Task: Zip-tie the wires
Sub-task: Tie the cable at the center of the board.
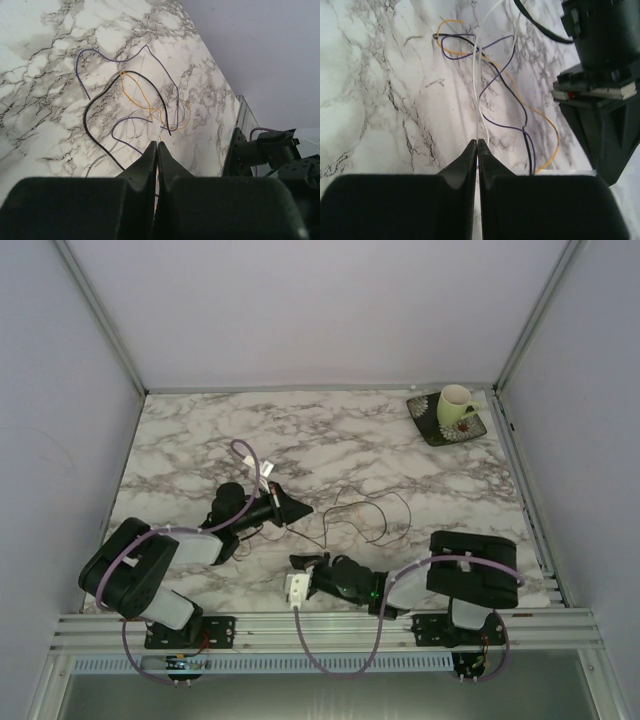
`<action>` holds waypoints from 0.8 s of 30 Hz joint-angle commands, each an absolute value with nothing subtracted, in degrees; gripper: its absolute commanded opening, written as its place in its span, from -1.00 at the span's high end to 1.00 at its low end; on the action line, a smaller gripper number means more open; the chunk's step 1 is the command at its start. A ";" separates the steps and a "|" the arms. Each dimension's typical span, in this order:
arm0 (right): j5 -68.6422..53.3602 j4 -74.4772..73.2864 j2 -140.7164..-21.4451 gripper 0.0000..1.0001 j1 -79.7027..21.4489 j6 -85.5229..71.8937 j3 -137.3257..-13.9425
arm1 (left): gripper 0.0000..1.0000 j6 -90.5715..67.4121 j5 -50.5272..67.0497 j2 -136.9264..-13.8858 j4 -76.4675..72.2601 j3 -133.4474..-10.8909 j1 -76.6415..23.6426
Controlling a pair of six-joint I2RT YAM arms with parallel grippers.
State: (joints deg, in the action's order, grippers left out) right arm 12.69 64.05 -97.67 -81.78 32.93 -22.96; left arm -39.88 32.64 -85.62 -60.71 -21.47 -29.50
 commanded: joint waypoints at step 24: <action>-24.60 48.31 -81.50 1.00 -57.43 -14.87 -26.21 | 1.00 -31.76 24.83 -77.19 -71.94 -15.43 -29.94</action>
State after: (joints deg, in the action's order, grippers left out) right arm -18.09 45.41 -80.58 -60.38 -5.30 -23.59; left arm -34.89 26.28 -78.72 -66.11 -16.69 -29.67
